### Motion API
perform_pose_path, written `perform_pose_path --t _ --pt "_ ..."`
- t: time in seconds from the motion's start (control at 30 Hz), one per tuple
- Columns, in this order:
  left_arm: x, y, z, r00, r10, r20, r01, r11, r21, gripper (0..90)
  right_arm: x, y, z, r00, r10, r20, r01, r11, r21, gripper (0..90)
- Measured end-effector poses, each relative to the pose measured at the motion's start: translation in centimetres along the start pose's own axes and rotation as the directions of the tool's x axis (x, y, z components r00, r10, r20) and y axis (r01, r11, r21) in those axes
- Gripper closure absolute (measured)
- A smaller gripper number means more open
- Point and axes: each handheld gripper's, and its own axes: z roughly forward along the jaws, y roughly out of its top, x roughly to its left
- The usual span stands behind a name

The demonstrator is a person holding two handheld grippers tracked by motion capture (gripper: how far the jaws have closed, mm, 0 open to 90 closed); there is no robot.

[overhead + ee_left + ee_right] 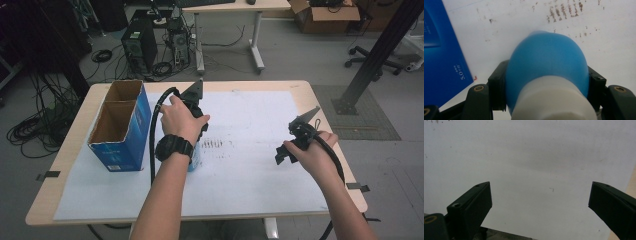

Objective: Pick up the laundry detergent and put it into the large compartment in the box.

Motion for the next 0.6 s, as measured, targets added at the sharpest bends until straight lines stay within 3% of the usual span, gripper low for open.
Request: perform_pose_path --t 0.33,0.6 --pt "0.5 -0.1 -3.2 0.9999 0.010 0.005 -0.010 0.9999 -0.013 37.2 0.6 0.2 -0.4 1.0000 -0.003 0.003 0.003 1.000 -0.003 5.0" --pt "1.3 0.0 -6.7 0.9998 0.018 0.006 -0.017 0.9995 -0.027 37.3 0.8 0.4 -1.1 1.0000 -0.006 0.003 0.006 1.000 -0.011 5.1"
